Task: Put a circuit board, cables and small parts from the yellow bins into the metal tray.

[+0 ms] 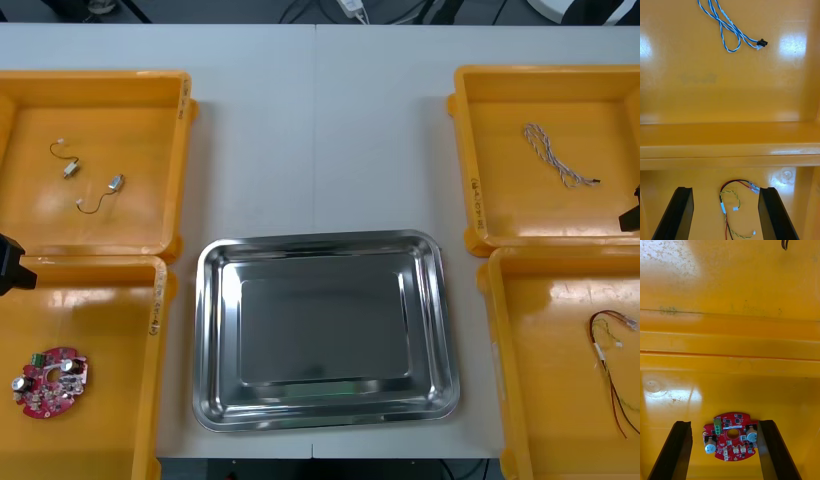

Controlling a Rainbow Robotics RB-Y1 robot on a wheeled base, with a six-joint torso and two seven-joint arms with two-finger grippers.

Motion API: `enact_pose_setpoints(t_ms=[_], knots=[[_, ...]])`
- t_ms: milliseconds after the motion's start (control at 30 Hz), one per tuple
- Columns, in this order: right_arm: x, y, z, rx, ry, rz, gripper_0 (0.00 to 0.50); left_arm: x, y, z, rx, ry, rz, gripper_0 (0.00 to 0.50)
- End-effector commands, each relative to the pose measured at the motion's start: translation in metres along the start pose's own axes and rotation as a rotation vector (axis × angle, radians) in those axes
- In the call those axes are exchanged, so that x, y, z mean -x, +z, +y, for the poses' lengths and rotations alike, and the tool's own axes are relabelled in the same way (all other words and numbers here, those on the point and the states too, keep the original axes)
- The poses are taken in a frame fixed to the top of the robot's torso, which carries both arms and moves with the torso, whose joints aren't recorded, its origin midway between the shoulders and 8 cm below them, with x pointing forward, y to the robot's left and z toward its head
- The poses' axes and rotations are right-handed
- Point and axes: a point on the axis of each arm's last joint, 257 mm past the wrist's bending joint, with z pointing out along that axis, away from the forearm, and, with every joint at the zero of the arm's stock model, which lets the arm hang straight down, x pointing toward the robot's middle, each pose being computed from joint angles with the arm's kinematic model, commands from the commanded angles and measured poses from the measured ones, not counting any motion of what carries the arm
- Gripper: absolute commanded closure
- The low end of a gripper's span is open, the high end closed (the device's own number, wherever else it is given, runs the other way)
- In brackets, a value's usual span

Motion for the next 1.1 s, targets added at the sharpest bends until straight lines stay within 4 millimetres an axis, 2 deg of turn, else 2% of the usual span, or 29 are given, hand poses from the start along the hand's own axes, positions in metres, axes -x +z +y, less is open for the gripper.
enact_pose_setpoints(t_ms=[33,1100], knots=[[0.0150,-0.0164,-0.0075,-0.037,-0.057,-0.033,0.000,0.0166,-0.0141,-0.0126,-0.018,0.119,-0.053,0.000],[0.0150,-0.0164,-0.0075,-0.037,-0.057,-0.033,0.000,0.0166,-0.0141,-0.0126,-0.018,0.119,-0.053,0.000]])
